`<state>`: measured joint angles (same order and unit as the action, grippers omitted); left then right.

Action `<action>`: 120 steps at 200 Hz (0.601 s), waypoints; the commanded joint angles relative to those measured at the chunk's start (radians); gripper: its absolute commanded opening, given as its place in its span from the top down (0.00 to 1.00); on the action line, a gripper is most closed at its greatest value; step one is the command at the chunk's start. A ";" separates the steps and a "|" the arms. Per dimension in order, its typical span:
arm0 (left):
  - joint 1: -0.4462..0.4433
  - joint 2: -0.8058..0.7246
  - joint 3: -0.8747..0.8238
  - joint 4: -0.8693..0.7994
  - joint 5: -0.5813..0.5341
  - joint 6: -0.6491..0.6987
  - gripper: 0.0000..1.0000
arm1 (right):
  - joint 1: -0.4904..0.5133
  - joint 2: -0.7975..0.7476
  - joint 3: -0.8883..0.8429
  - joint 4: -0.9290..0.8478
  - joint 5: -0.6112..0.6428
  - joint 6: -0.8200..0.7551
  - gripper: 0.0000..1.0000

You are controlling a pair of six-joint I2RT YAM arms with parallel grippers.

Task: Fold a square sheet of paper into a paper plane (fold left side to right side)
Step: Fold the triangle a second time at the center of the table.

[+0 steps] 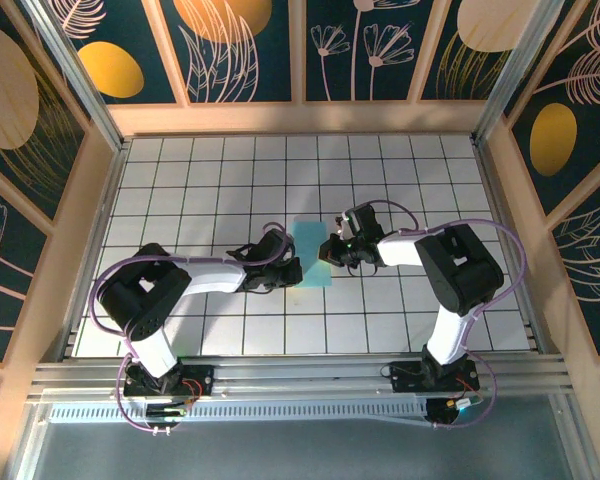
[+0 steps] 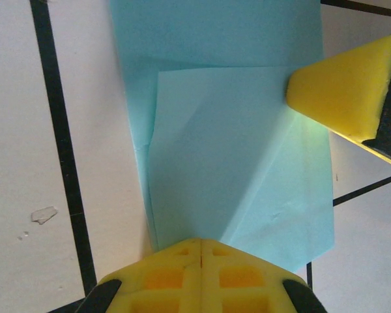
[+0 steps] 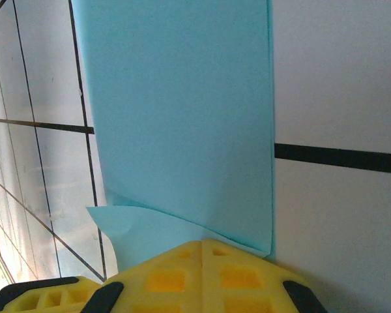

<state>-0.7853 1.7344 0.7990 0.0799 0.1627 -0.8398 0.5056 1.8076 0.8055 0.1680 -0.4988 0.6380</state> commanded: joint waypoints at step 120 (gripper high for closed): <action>0.006 0.131 0.142 -0.019 0.074 0.048 1.00 | 0.001 0.043 -0.028 -0.067 0.045 0.006 1.00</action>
<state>-0.7853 1.8462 0.9260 0.0742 0.2382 -0.8116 0.5056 1.8076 0.8051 0.1684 -0.4992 0.6384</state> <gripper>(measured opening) 0.044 0.046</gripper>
